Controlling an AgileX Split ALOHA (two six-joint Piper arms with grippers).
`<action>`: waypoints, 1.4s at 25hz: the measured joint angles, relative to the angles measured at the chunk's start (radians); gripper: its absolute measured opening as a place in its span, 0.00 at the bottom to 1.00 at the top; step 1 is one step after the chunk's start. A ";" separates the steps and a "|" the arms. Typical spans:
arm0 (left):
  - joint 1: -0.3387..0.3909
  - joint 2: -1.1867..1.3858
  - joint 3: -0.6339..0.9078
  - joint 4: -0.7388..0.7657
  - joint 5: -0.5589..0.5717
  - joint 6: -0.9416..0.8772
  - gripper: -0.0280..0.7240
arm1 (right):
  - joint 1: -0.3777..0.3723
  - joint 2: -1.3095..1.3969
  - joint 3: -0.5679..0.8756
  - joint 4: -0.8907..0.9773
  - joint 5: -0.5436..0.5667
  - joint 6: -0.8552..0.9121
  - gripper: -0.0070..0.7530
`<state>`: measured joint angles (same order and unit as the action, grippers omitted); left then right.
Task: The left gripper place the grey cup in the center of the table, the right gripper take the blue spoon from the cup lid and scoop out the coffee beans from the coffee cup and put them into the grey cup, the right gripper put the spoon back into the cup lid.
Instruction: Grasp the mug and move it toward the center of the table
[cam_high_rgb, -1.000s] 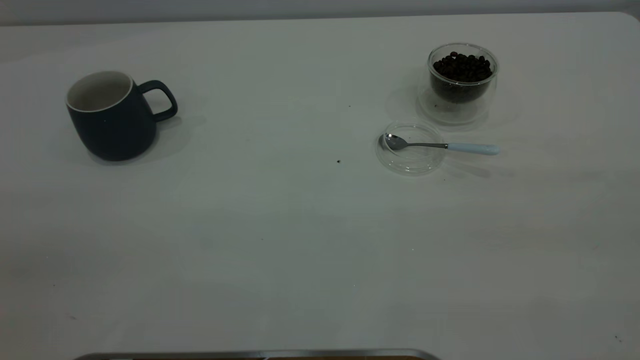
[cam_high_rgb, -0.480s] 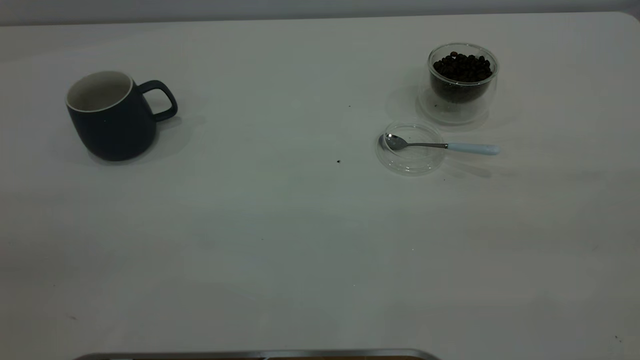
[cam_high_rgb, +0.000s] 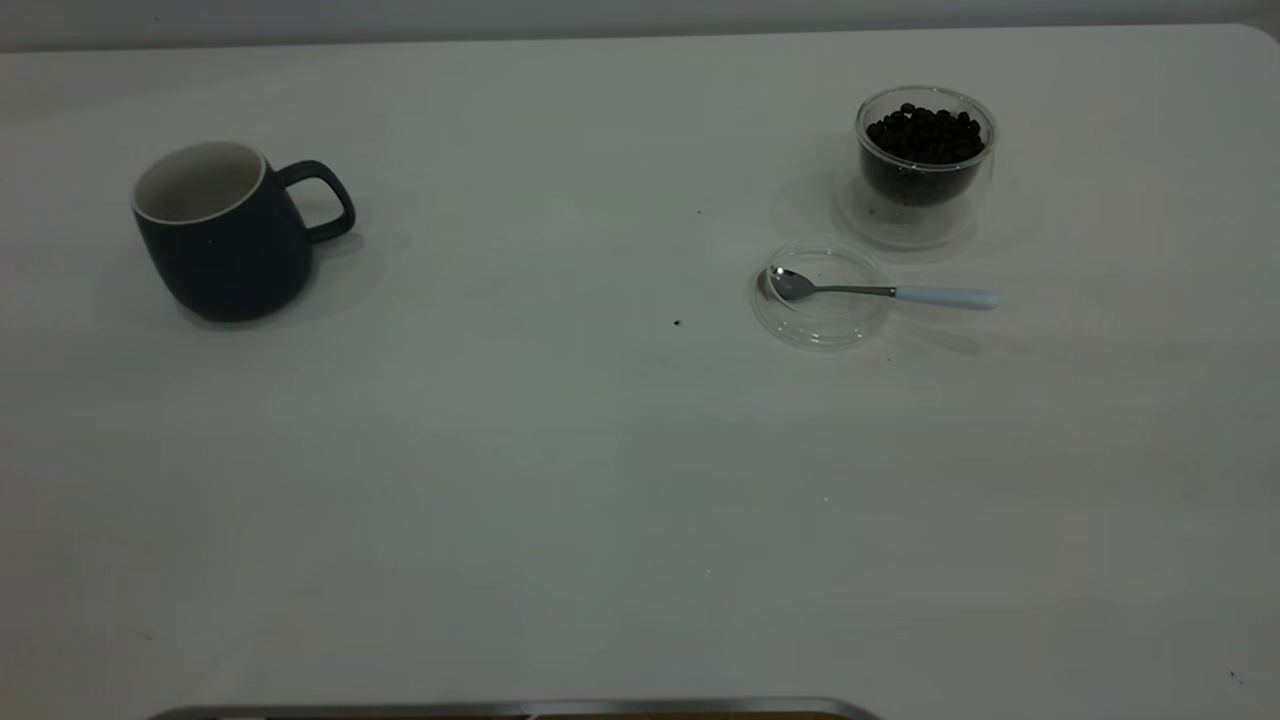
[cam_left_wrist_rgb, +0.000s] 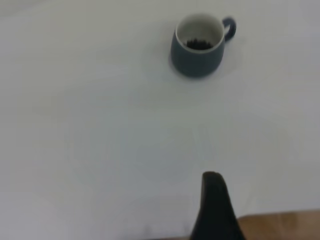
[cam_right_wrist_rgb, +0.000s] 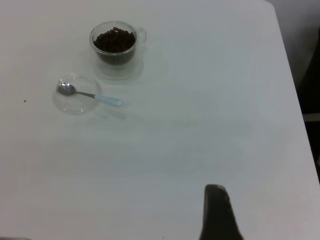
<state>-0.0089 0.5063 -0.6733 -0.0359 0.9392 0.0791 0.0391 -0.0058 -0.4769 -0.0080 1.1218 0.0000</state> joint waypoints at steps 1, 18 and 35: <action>0.000 0.075 -0.024 0.000 -0.007 0.026 0.82 | 0.000 0.000 0.000 0.000 0.000 0.000 0.70; 0.000 0.954 -0.345 0.244 -0.183 0.339 0.82 | 0.000 0.000 0.000 0.000 0.000 0.000 0.70; 0.000 1.472 -0.444 0.406 -0.467 0.730 0.82 | 0.000 0.000 0.000 0.000 0.000 0.000 0.70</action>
<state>-0.0089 1.9786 -1.1172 0.3704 0.4726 0.8094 0.0391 -0.0061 -0.4769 -0.0084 1.1218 0.0000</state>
